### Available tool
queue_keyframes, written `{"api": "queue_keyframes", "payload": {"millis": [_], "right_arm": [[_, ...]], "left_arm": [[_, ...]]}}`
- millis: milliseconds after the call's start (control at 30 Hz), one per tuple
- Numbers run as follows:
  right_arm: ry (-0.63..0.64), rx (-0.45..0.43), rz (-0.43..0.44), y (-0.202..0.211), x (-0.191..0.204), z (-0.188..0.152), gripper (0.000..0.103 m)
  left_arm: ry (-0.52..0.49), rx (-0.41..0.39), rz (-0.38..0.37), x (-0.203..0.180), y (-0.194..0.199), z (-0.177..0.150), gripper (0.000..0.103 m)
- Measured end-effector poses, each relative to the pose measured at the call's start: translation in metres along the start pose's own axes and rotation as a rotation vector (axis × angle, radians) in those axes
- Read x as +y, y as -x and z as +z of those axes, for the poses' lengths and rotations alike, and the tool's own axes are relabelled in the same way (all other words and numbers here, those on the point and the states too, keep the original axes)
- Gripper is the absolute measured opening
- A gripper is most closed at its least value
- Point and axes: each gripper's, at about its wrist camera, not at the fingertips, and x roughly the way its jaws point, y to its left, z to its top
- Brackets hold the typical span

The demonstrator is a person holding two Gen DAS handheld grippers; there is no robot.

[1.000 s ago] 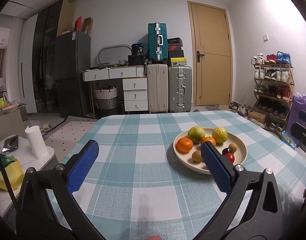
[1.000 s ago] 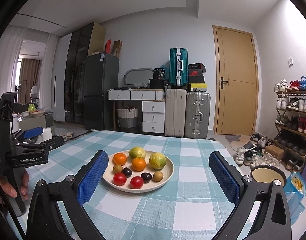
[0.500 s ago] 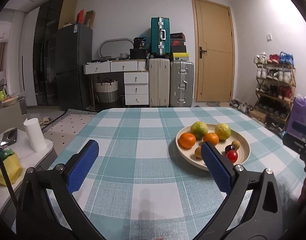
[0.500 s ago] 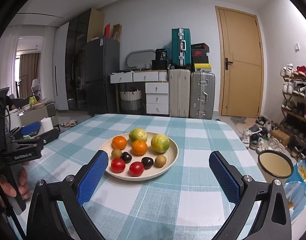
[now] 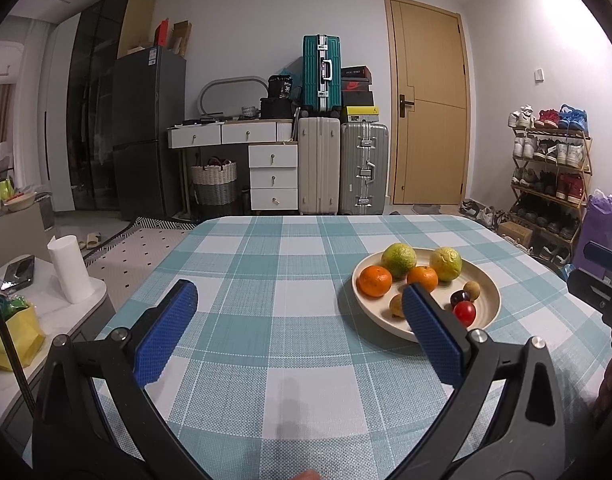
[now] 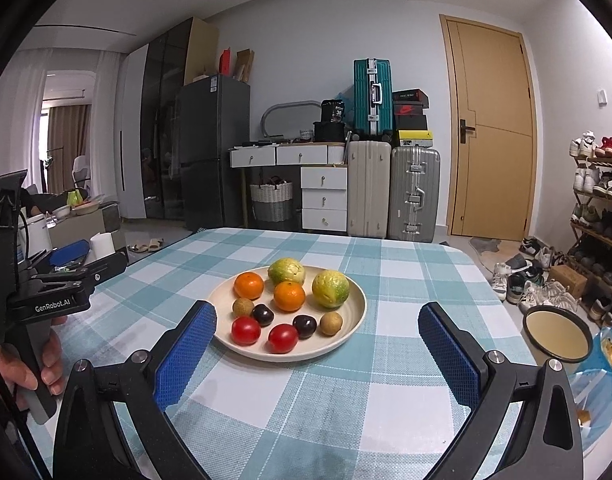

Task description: Organize fruits

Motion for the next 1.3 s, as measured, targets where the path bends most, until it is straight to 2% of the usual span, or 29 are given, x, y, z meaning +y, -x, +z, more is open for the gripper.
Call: {"api": "queue_keyframes", "payload": {"millis": [1300], "right_arm": [[0.000,-0.004,0.000,0.0003,0.0003,-0.0007,0.103]], "left_arm": [[-0.001,0.000,0.000,-0.0009,-0.0021,-0.0006,0.102]]}}
